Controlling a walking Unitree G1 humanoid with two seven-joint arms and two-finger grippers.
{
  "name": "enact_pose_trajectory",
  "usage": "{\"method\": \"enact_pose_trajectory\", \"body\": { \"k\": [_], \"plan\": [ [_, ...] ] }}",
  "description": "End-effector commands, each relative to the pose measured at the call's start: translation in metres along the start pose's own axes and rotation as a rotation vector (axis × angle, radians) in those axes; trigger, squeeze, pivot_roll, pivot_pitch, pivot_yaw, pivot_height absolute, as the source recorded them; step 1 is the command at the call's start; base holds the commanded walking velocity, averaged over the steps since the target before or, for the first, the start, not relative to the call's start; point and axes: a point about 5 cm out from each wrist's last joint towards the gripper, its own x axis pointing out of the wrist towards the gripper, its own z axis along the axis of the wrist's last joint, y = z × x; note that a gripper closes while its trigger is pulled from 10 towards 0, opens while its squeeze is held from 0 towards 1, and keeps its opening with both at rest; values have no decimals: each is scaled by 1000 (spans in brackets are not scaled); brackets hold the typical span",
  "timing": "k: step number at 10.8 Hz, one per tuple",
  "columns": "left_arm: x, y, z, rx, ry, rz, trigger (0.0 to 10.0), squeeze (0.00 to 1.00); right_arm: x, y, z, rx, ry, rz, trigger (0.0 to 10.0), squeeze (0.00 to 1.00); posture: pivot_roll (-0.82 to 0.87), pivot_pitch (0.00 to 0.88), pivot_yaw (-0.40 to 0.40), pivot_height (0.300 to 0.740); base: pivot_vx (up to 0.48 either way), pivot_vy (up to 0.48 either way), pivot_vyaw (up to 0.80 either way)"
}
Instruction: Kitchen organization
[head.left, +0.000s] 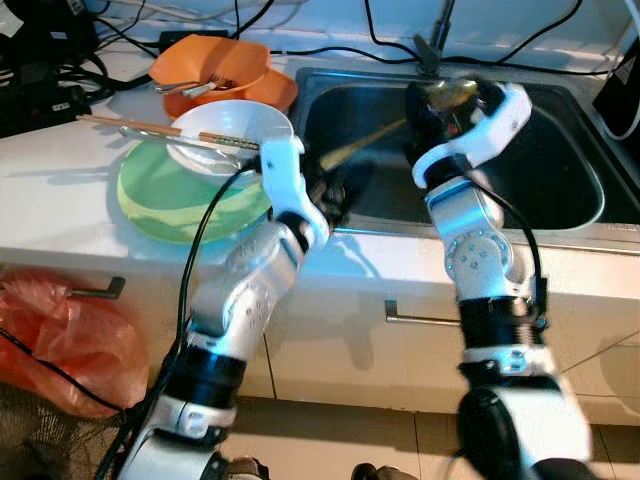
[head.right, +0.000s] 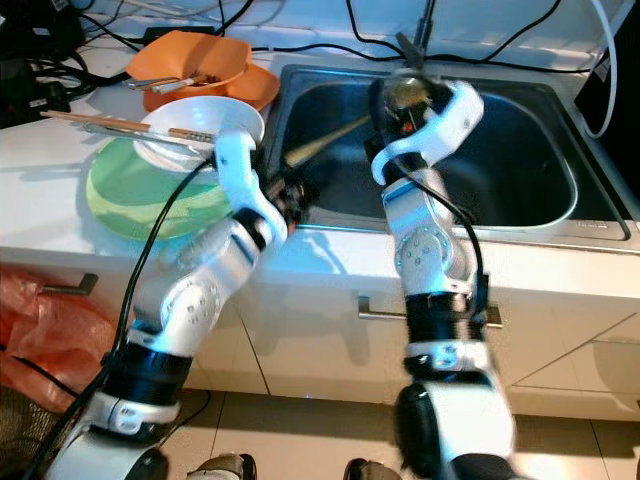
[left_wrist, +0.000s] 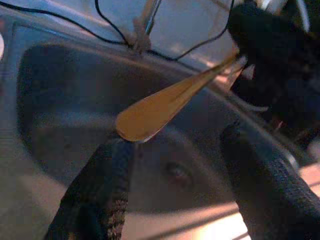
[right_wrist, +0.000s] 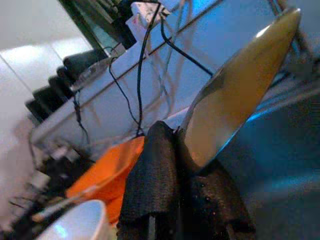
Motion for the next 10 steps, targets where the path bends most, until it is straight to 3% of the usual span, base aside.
{"method": "enact_pose_trajectory", "body": {
  "k": [1,2,5,6,8,9,10],
  "plan": [
    [-3,-10,22,62,-102,-51,10000,1000,-6,-21,-14,-134,87,-73,0,0,109,116,-13,740,0,0,0],
    [-7,-8,21,102,-100,-49,10000,1000,-6,-30,-15,-310,122,-65,0,0,109,116,-13,740,0,0,0],
    [-17,-2,20,171,-90,-35,10000,1000,-4,-46,-20,-685,191,-33,0,0,123,118,-10,740,0,0,0],
    [-19,-1,21,193,-82,-32,10000,1000,-4,-49,-25,-773,237,-6,0,0,130,118,-8,740,0,0,0],
    [-23,2,21,225,-70,-30,10000,1000,-5,-53,-30,-829,261,14,0,0,134,117,-1,740,0,0,0],
    [-30,3,20,253,-53,-42,10000,1000,-7,-52,-38,-891,298,82,314,90,135,118,-2,740,0,0,0],
    [-34,5,18,269,-39,-47,10000,1000,-8,-50,-42,-901,316,116,8784,1000,138,119,-4,740,0,0,0]
  ]
}}
